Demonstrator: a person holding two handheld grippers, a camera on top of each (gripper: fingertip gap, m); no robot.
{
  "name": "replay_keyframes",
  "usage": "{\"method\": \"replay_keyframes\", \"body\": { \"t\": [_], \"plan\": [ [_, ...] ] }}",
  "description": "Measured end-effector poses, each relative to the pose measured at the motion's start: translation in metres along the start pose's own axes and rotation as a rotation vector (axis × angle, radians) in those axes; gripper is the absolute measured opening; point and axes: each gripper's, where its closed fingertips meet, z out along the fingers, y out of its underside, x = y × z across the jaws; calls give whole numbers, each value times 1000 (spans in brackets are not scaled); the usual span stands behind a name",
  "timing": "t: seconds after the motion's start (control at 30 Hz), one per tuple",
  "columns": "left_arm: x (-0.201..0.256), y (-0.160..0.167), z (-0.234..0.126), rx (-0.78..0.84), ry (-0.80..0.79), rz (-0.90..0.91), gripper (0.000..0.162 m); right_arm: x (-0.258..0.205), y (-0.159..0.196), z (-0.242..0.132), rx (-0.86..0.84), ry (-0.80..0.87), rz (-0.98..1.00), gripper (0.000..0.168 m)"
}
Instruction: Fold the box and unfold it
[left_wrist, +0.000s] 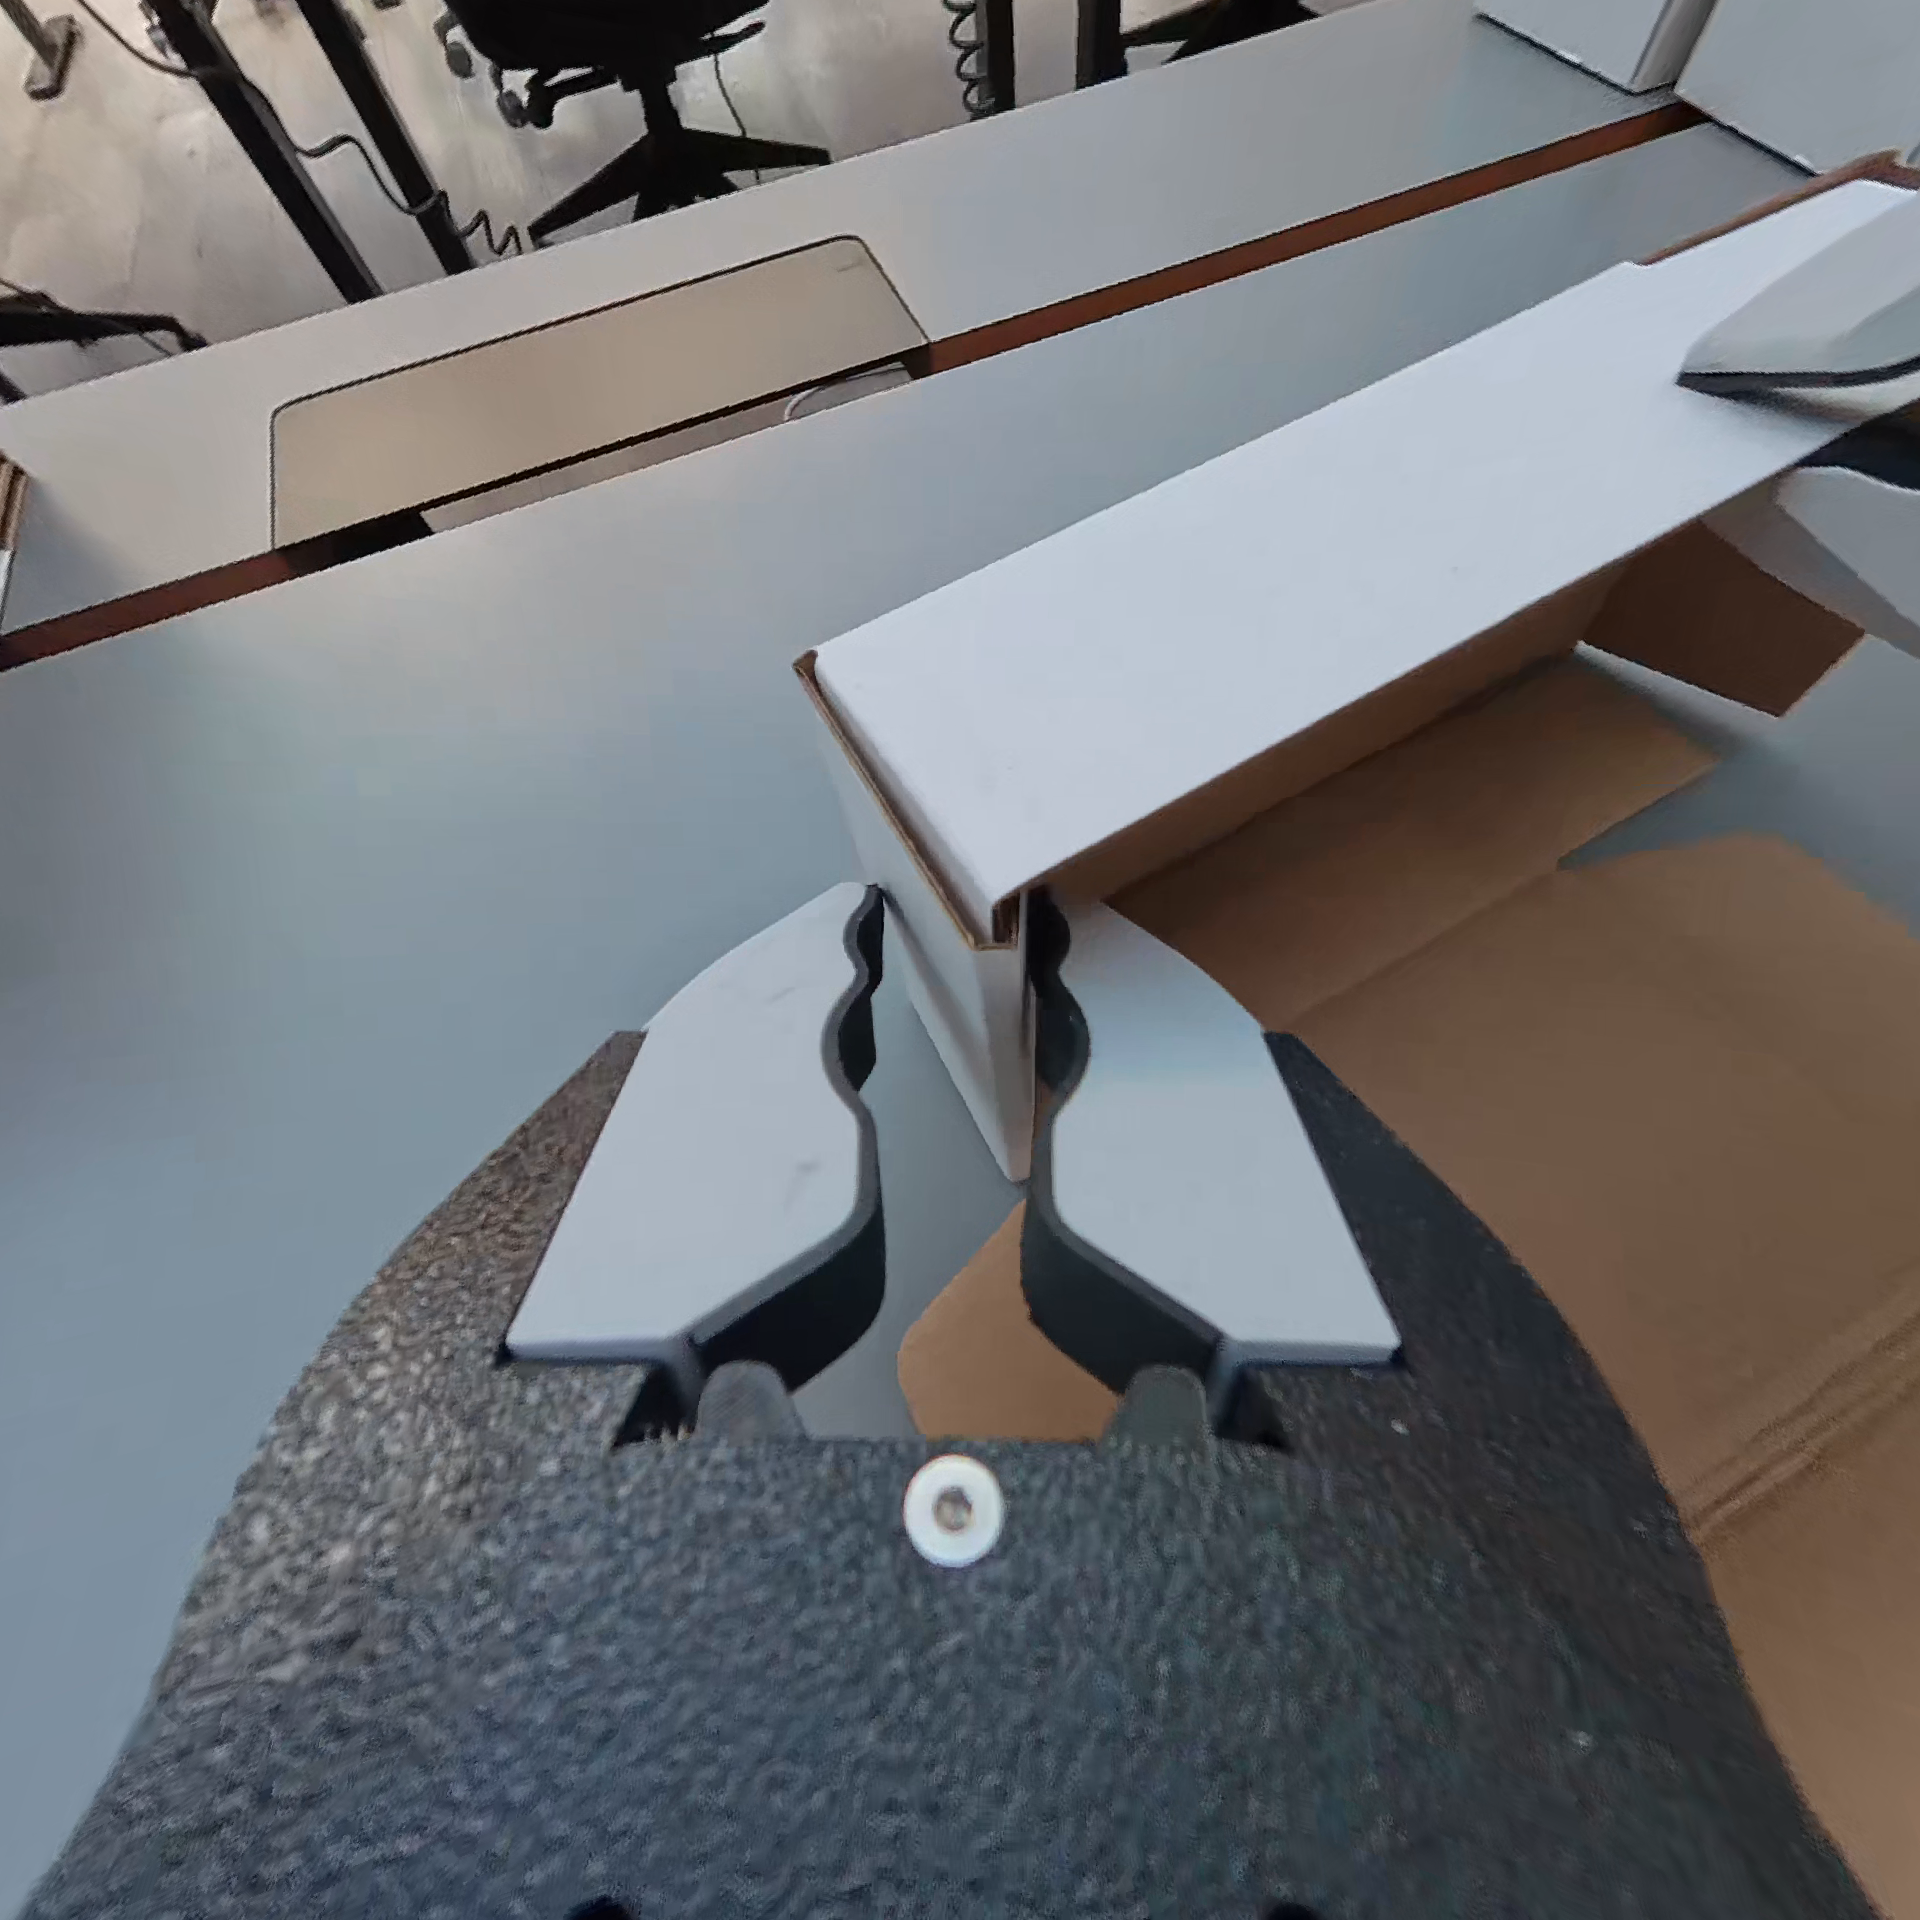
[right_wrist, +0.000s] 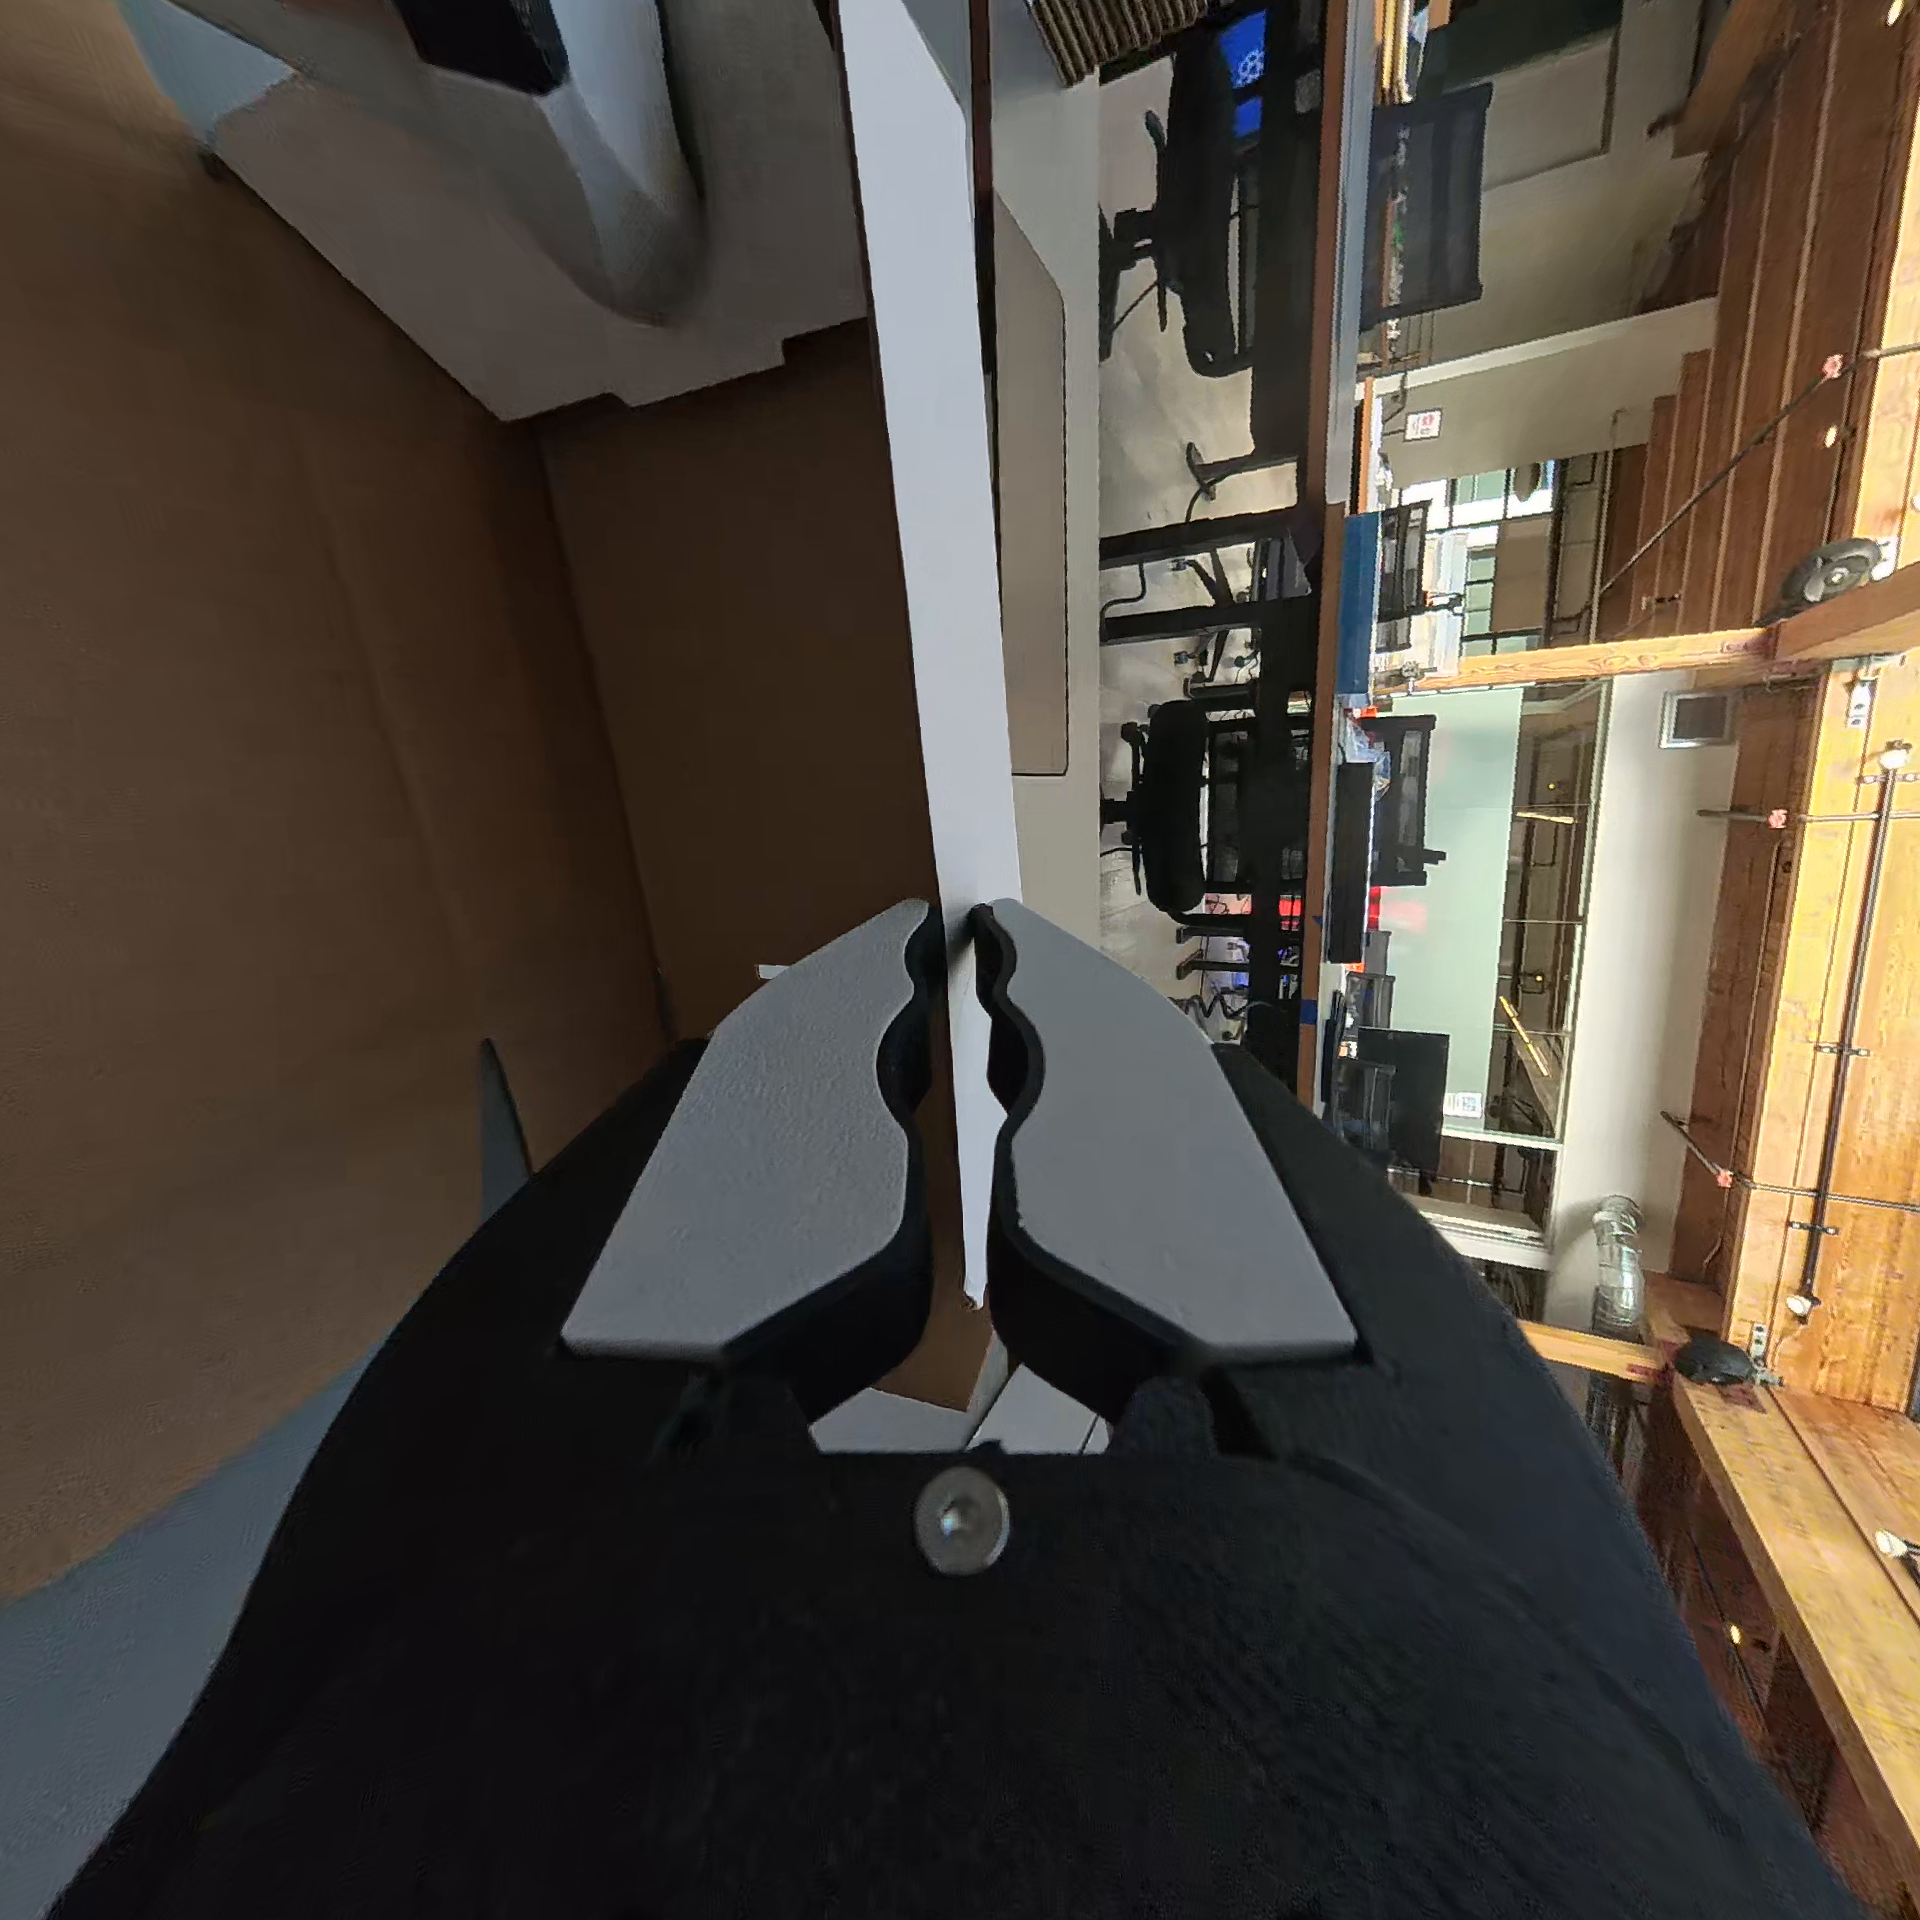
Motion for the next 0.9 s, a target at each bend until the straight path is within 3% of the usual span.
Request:
{"method": "replay_keyframes", "body": {
  "t": [0.27,0.37,0.53,0.77,0.9],
  "plan": [
    [-9,-8,13,35,-157,-163,26,-2,-7,-2,55,-94,136,8],
    [-16,-9,16,79,-202,-198,15,-4,-8,-3,60,-90,140,9],
    [-24,-11,19,127,-223,-185,5,-5,-9,-3,61,-71,166,9],
    [-24,-11,19,130,-224,-182,5,-7,-10,-5,36,-13,134,9],
    [-25,-10,20,133,-209,-199,6,6,-29,-28,139,-21,201,8]
  ]
}}
